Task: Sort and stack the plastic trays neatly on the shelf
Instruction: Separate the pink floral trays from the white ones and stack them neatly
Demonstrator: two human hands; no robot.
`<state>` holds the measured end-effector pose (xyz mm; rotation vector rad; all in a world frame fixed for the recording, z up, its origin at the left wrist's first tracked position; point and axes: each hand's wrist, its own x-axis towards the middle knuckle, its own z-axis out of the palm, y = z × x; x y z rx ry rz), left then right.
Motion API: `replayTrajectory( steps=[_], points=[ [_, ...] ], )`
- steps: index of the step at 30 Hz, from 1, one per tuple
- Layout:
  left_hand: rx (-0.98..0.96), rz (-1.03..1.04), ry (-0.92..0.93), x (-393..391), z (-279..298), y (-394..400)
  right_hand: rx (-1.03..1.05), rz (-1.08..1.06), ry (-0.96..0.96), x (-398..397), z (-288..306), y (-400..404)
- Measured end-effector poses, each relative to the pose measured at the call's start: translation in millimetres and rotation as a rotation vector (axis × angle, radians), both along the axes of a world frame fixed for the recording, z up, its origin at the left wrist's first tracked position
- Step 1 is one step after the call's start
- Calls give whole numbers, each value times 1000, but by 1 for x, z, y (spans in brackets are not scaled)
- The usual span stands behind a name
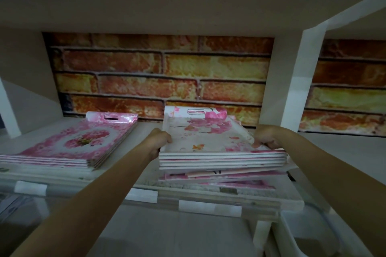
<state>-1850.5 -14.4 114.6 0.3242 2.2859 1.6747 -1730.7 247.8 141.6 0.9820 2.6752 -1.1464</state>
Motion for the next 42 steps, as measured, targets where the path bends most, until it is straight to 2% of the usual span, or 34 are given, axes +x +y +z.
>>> replayTrajectory(
  steps=[4,10,16,25,33,42],
  points=[
    [44,-2,-11,4,-2,15,34,-12,-36,7,1,13],
    [100,15,-68,11,-7,31,-51,-22,-27,13,3,27],
    [174,19,-74,23,-8,45,18,-30,-39,17,4,40],
    [183,6,-84,13,-20,64,100,-112,-53,23,3,48],
    [200,28,-78,35,-14,73,219,-168,-104,20,2,60],
    [195,28,-87,37,-14,73,274,-82,-219,19,1,62]
  ],
)
